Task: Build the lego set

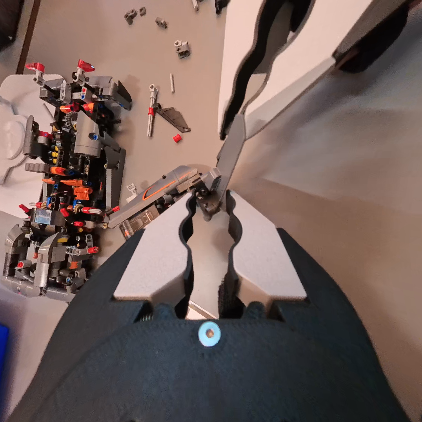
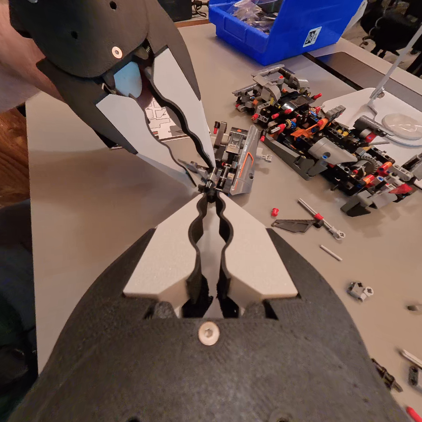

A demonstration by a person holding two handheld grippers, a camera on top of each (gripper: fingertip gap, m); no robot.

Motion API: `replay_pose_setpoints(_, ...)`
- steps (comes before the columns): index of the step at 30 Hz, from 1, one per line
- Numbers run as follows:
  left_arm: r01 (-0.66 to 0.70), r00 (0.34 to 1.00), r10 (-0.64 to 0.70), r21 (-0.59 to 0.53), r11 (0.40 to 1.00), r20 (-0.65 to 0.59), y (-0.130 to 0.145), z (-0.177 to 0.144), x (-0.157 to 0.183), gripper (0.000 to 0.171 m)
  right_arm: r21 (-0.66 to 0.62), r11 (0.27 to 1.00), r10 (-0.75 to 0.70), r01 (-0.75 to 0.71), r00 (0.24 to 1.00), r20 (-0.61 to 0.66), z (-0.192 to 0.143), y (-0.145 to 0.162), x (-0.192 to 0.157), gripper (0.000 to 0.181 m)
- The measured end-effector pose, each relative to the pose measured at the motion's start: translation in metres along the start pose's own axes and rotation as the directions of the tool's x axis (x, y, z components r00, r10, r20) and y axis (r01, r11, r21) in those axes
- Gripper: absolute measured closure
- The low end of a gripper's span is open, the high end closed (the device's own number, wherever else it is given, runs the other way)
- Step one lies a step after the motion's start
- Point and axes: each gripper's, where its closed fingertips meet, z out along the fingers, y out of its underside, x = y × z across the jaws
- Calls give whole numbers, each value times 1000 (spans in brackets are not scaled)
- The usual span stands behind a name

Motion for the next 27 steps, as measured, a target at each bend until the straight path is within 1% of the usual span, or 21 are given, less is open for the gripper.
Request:
replay_pose_setpoints(2, 0, 1000, 0, 12, 1000, 6, -2, -1, -1, 152, -7, 1000, 9, -9, 1000, -22, 3, 3, 2, 177)
replay_pose_setpoints(5, 1, 1000, -1, 12, 1000, 2, -3, -2, 0, 152, 18, 1000, 25, -24, 999, -21, 5, 1, 1, 177)
replay_pose_setpoints(14, 4, 1000, -3, -12, 1000, 18, -6, -1, 3, 153, 27, 999, 27, -26, 999, -36, 8, 5, -1, 177)
replay_pose_setpoints(19, 20, 999, -21, 17, 1000, 40, -10, -2, 1, 154, 26, 999, 20, -19, 999, -36, 10, 6, -1, 177)
replay_pose_setpoints(22, 22, 999, -23, 10, 1000, 40, -9, -2, 3, 154, 28, 999, 25, -24, 999, -31, 11, 7, -2, 177)
replay_pose_setpoints(27, 45, 998, -47, 31, 998, 46, -12, -3, 2, 154, 32, 999, 30, -29, 999, -36, 11, 8, 0, 177)
